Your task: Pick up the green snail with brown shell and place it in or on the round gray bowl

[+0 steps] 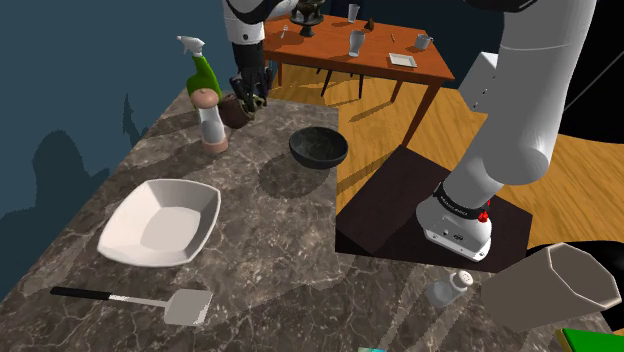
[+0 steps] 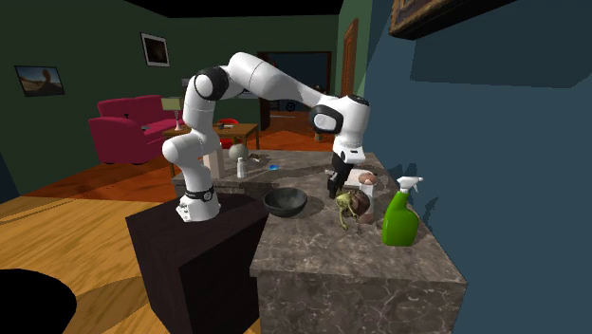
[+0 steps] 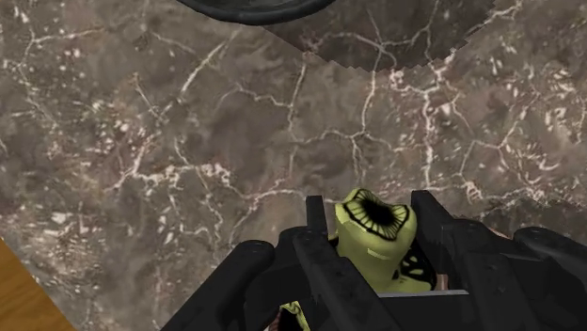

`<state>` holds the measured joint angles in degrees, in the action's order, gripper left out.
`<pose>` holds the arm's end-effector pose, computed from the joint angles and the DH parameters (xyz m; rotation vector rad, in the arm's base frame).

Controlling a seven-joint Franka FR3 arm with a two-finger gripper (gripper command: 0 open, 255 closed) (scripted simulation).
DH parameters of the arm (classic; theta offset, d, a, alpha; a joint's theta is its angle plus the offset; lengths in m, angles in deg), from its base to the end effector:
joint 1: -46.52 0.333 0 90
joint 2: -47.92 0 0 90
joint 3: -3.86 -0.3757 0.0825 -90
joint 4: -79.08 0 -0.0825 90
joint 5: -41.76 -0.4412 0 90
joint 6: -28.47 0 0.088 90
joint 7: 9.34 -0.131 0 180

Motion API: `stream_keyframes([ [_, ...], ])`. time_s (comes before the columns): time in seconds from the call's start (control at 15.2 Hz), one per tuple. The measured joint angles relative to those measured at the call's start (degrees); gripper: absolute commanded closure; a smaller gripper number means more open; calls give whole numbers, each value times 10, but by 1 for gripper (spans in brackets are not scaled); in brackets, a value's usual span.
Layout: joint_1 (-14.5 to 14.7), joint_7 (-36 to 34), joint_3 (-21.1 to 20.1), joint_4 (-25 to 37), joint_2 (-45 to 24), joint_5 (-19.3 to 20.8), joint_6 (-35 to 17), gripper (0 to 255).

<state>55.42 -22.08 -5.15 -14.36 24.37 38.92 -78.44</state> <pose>0.6872 0.2146 0.3769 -3.0651 -0.0984 0.2987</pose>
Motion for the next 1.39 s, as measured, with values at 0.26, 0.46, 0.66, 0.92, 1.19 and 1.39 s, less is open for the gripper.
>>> stream_keyframes([
  [0.26,-1,-1,-1,12,13,-1,24,255],
  [0.46,-2,-2,-1,30,17,-2,47,255],
  [0.66,-1,-5,-2,43,24,-2,66,255],
  [0.92,-5,0,-3,-23,76,-10,53,255],
  [1.19,-9,5,-6,-142,168,-26,24,255],
  [1.39,-9,10,-8,-221,234,-37,12,255],
])
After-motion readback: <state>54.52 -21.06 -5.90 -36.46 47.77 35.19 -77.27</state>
